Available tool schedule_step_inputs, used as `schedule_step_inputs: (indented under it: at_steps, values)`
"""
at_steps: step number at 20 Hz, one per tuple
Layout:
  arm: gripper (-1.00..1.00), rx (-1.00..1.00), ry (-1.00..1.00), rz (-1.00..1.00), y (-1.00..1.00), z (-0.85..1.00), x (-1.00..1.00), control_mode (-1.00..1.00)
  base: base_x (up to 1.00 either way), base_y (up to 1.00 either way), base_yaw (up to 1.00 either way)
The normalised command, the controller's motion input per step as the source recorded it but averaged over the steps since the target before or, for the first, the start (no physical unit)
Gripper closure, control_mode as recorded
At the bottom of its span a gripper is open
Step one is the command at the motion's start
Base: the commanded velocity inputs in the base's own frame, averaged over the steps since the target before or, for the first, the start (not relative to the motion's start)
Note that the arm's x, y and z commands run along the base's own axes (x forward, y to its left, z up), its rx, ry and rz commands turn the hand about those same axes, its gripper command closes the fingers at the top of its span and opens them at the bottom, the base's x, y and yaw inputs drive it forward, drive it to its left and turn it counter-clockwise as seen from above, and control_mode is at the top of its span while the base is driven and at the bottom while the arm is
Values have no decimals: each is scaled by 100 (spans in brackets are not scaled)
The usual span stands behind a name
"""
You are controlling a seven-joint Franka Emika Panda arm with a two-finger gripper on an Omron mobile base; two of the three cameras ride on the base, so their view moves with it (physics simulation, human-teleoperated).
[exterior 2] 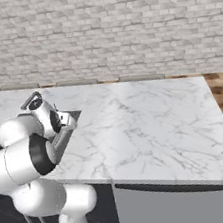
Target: Pick up the tongs from the counter and place them near the plate next to the oven.
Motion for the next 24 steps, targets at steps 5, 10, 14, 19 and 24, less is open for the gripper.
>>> schedule_step_inputs:
  at_steps: [5,10,14,19,24]
  values:
    - [100,0,-44,0,-4,100,-82,-100,0,0,0]
    - [100,6,-13,0,-13,100,-26,-100,0,0,0]
    - [100,16,0,0,-16,100,0,-100,0,0,0]
    - [100,16,11,-1,-9,73,5,-100,0,0,0]
    - [100,0,0,0,1,0,-1,-100,0,0,0]
